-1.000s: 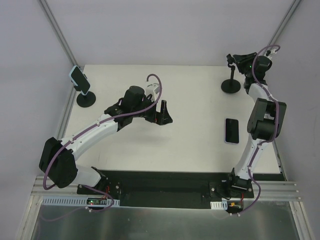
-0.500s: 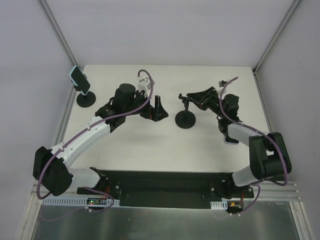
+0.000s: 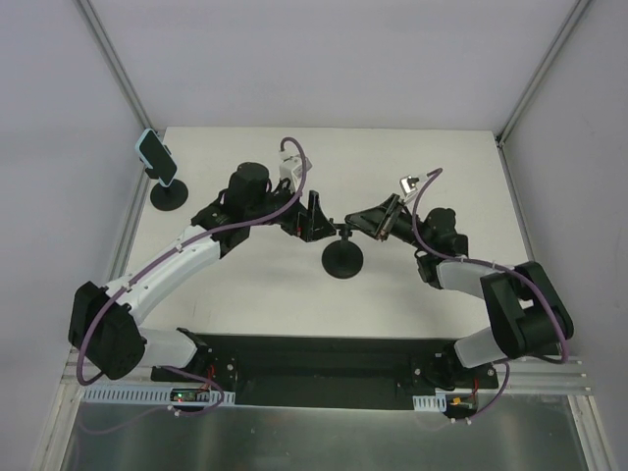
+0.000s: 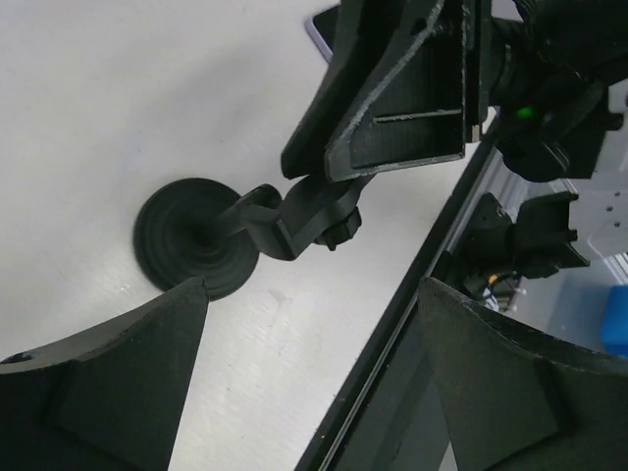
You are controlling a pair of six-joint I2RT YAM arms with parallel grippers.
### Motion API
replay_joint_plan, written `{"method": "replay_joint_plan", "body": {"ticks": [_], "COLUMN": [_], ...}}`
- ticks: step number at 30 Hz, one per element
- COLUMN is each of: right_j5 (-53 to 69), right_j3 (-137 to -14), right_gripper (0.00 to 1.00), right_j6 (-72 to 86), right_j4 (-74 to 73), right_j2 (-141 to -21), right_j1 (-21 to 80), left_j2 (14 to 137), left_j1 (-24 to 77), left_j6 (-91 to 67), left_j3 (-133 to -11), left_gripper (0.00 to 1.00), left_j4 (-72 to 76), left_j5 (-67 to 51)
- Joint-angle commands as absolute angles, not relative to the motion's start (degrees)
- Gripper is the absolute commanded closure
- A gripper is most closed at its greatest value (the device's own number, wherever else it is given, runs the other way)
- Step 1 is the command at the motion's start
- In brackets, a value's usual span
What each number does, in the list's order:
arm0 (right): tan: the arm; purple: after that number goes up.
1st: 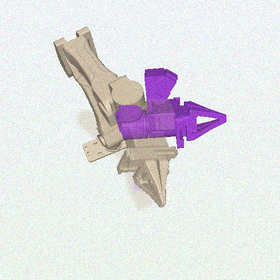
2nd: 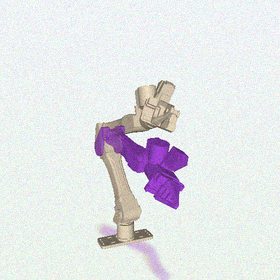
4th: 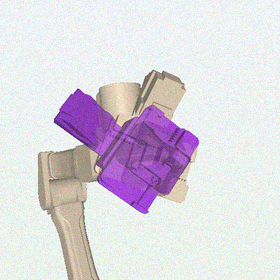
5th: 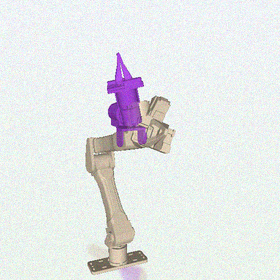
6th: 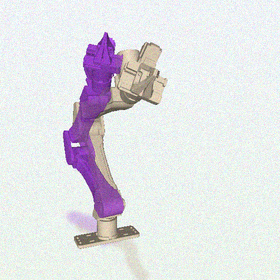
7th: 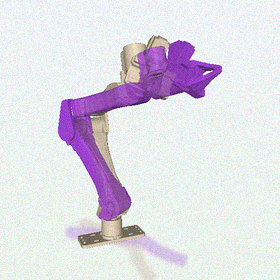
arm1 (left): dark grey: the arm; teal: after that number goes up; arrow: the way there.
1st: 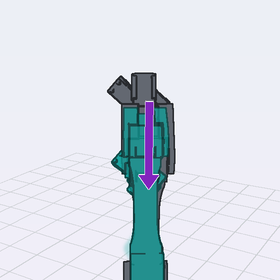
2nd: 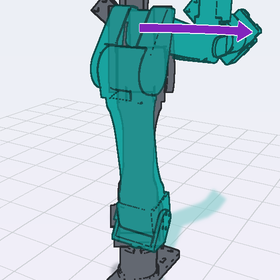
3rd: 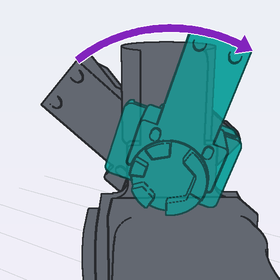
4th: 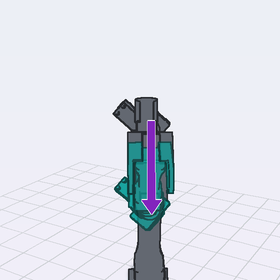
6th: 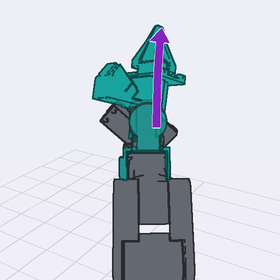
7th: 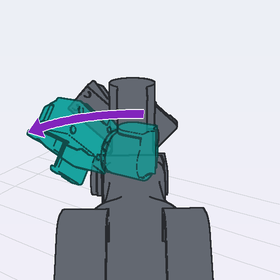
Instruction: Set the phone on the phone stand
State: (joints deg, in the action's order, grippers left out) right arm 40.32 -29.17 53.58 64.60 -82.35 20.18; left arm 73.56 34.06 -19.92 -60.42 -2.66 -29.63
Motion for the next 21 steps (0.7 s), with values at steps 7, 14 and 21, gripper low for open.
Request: {"method": "replay_joint_plan", "body": {"ticks": [7, 14, 21], "right_j5": [47.4, 45.6, 38.5], "right_j3": [-29.8, -27.2, -23.7], "right_gripper": [0.82, 0.54, 0.23], "right_j6": [63.8, 61.4, 48.9], "right_j4": [85.6, 84.0, 60.5], "right_j2": [-90.6, -89.7, -78.7], "right_j1": [20.8, 20.8, 20.0], "left_j2": [80.8, 81.2, 80.8], "left_j1": [34.3, 34.2, 34.2], "left_j6": [-20.8, -20.9, -20.1], "left_j3": [-64.3, -64.2, -63.8], "left_gripper": [0.41, 0.33, 0.19], "left_j4": [-0.2, -0.2, -0.2], "left_j5": [-43.0, -42.4, -40.6]}}
